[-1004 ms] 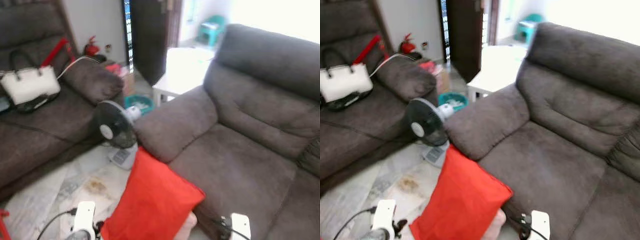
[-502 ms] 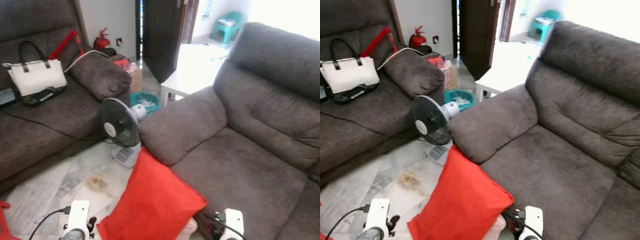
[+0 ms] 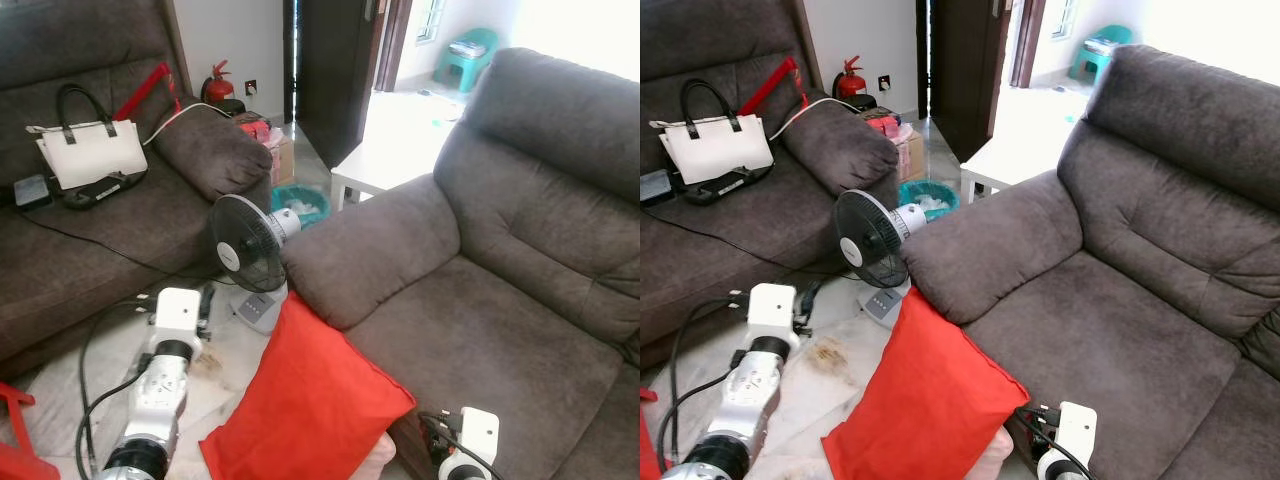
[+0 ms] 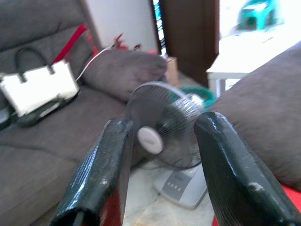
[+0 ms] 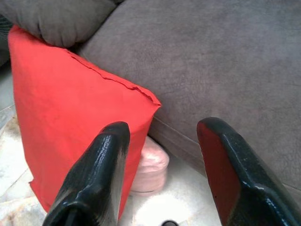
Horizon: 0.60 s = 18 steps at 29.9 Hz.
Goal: Move the pillow to the sofa from floor
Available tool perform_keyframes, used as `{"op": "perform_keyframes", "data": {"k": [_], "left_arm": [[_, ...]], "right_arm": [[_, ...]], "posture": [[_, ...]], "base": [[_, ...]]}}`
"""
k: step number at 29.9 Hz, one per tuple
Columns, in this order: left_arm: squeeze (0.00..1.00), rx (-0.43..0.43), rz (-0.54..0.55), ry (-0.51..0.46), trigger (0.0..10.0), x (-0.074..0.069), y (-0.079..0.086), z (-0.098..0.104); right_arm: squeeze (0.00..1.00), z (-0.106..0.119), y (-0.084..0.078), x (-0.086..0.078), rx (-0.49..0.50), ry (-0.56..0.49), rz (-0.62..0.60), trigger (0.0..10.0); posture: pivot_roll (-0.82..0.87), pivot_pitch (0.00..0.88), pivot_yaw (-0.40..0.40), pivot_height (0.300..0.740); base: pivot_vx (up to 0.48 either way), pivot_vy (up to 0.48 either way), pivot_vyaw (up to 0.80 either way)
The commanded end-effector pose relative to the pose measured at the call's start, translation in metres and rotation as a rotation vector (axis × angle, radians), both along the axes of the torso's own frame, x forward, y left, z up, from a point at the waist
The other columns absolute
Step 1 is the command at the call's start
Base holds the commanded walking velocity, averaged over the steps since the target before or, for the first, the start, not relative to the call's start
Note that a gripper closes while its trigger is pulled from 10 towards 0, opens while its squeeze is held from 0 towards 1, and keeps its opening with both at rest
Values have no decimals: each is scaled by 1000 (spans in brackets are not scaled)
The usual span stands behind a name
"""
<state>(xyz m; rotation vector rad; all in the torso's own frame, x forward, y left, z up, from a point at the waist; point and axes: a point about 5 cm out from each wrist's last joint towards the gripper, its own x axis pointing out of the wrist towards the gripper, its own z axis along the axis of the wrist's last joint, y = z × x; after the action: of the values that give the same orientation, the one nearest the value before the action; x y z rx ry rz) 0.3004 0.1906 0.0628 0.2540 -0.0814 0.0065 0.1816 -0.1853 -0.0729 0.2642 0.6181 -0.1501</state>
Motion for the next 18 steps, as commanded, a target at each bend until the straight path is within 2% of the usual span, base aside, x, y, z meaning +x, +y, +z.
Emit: {"op": "perform_keyframes", "data": {"k": [1, 3, 6, 8, 9, 10, 18], "left_arm": [[0, 30, -42, -35, 10000, -2, -6, 5], [0, 54, -76, -73, 10000, -8, -13, 10], [0, 37, -58, -112, 10000, -16, -13, 17], [0, 34, -57, -127, 10000, -21, -14, 21], [0, 32, -62, -133, 10000, -23, -15, 23], [0, 30, -66, -137, 10000, -24, -16, 24], [0, 2, -137, -125, 10000, -37, -50, 25]], "right_arm": [[0, 1, -2, 0, 0, -16, -11, 10000], [0, 1, -3, -2, -5, -24, -5, 10000], [0, 1, -5, -5, -4, -37, -2, 10000], [0, 41, -14, 33, -77, -339, 7, 10000], [0, 58, -15, 43, -101, -447, 15, 10000], [0, 68, -16, 48, -113, -507, 21, 10000], [0, 82, -30, 56, -169, -539, 37, 10000]], "posture": [[118, 0, -71, 740], [117, 0, -78, 740], [118, 0, -86, 740], [121, 0, -92, 740], [123, 0, -95, 740], [123, 0, -95, 740], [87, 0, -95, 740]], "base": [[0, 0, 0], [0, 0, 0], [0, 0, 0], [0, 0, 0], [0, 0, 0], [0, 0, 0], [0, 0, 0]]}}
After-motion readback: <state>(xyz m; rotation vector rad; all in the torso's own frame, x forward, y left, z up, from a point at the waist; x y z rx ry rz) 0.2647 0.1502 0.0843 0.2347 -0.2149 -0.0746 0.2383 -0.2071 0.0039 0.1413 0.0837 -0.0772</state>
